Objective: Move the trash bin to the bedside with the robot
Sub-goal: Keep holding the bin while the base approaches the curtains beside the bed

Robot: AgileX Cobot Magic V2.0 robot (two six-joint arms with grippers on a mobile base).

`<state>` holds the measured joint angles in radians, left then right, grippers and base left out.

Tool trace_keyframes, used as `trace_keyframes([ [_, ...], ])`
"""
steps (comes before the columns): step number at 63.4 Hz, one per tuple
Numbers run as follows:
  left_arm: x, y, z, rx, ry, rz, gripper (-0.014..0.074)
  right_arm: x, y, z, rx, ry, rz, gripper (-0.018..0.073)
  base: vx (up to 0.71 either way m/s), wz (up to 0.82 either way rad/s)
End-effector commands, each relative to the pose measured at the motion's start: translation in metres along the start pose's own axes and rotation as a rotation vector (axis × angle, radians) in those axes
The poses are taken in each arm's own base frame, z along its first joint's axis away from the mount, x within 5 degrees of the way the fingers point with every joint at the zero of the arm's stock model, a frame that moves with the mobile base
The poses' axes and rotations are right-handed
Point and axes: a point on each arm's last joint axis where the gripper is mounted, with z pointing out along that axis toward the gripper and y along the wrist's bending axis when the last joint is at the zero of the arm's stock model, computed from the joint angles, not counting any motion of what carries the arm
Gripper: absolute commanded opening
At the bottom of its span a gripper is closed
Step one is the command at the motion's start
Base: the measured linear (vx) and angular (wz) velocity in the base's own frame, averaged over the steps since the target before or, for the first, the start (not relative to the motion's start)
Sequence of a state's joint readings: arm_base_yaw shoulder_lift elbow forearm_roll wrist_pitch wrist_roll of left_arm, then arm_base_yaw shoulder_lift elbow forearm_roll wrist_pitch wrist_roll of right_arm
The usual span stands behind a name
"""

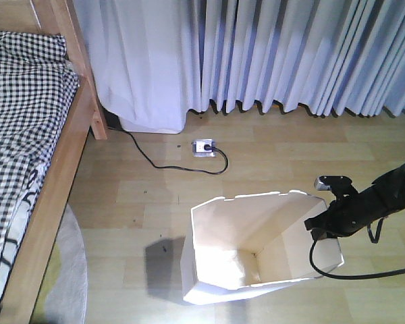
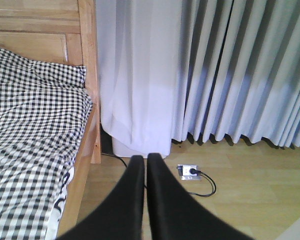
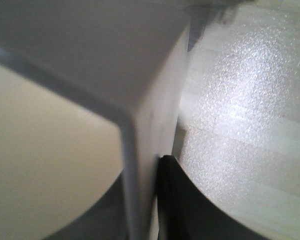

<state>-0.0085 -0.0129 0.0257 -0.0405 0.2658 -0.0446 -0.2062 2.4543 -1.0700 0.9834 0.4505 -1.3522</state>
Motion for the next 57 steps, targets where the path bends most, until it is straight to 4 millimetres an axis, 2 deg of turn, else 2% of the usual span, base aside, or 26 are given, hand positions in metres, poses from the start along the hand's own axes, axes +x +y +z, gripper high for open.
trace_keyframes([
  [1, -0.0008, -0.0002, 0.0005, 0.010, -0.064, -0.009, -0.0006, -0.0176, 0.0162, -0.0269, -0.126, -0.066, 0.005, -0.0005, 0.20, 0.00],
  [57, -0.0008, -0.0002, 0.0005, 0.010, -0.064, -0.009, -0.0006, -0.0176, 0.0162, -0.0269, -0.126, -0.066, 0.005, -0.0005, 0.21, -0.01],
])
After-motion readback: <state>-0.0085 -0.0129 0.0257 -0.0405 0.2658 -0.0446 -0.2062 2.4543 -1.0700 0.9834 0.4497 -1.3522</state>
